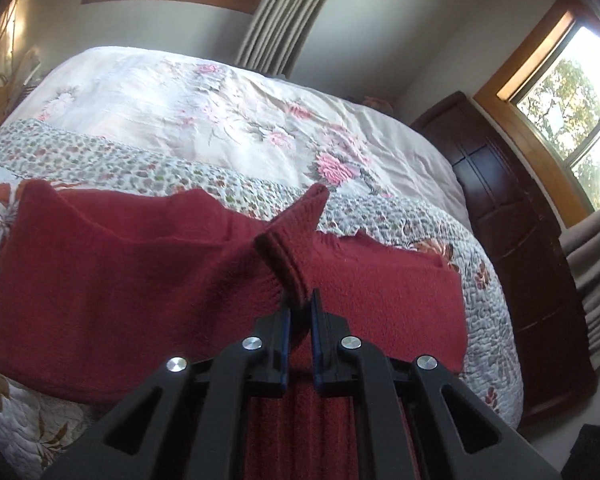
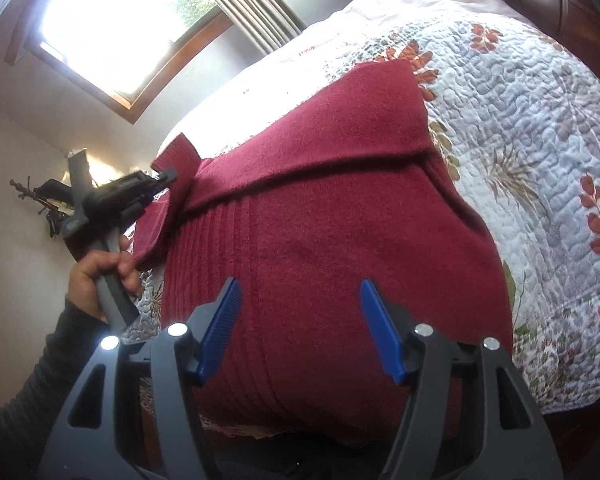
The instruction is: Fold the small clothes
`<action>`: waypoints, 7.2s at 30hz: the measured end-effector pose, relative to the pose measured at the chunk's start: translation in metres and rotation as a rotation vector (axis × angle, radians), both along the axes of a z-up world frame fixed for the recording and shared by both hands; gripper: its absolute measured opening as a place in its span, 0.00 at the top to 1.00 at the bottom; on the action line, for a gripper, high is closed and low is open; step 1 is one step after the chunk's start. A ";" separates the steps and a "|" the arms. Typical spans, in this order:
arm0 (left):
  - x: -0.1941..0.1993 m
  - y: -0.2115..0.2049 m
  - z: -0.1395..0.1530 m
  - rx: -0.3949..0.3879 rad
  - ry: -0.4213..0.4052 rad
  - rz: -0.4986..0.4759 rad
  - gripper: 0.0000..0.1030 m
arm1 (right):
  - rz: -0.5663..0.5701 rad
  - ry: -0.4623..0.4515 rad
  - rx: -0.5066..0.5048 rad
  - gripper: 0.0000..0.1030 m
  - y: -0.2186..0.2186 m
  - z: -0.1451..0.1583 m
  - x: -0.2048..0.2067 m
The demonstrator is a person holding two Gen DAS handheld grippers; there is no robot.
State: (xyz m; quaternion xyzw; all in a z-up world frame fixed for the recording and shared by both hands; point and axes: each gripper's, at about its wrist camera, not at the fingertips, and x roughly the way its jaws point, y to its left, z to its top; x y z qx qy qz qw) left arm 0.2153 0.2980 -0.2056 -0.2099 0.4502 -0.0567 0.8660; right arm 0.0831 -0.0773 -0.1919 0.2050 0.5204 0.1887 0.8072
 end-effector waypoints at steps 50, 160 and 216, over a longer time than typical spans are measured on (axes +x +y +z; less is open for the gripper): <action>-0.212 0.054 -0.037 -0.326 0.238 0.303 0.13 | 0.082 0.115 0.264 0.95 0.006 0.046 0.261; -0.300 0.069 -0.172 -0.403 0.484 -0.090 0.54 | 0.153 0.396 0.301 0.42 -0.135 -0.207 -0.103; -0.175 0.129 -0.111 -1.119 0.122 0.359 0.93 | -0.015 0.316 0.524 0.93 -0.126 -0.081 0.092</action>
